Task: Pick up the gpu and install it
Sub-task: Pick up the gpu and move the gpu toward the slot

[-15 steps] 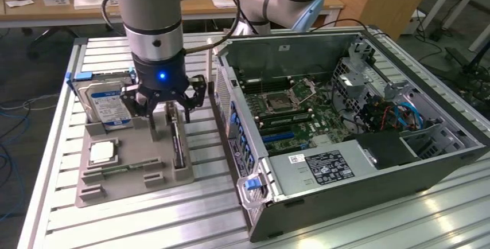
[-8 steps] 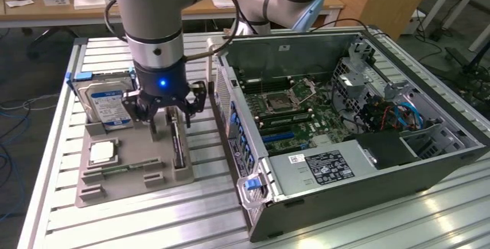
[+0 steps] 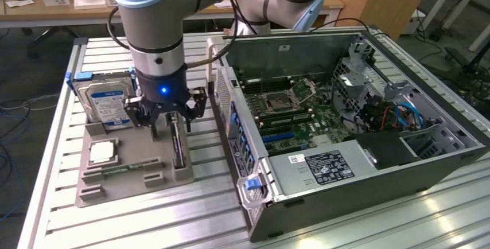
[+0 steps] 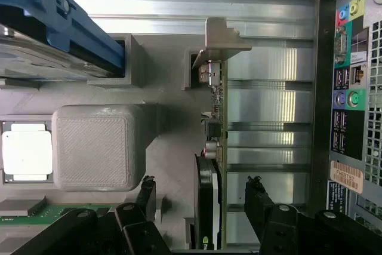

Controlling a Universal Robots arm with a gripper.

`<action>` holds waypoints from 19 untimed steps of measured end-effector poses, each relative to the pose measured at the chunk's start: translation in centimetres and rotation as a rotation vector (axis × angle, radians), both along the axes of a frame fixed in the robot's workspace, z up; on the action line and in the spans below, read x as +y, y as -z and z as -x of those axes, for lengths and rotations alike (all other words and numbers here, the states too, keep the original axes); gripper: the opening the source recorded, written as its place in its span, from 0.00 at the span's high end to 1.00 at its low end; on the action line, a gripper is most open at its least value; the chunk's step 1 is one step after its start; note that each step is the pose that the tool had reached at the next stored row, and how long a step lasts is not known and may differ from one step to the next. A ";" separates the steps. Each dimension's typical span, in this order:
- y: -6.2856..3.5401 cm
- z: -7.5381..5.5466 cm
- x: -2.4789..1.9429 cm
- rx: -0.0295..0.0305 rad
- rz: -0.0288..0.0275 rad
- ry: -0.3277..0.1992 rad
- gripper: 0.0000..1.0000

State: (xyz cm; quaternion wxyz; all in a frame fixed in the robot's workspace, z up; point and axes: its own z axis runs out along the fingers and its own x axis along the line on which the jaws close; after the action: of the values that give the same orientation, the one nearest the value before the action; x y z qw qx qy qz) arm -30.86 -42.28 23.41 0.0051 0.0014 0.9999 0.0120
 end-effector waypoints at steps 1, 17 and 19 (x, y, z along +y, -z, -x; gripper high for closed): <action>0.18 0.0 -0.03 0.0000 0.0000 0.000 0.29; 2.83 -0.2 -0.42 0.0001 0.0001 0.005 0.29; 2.83 -0.2 -0.43 0.0002 0.0002 0.005 0.29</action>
State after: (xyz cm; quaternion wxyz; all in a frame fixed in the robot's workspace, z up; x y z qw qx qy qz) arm -30.63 -42.71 20.57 0.0050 0.0038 0.9999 0.0119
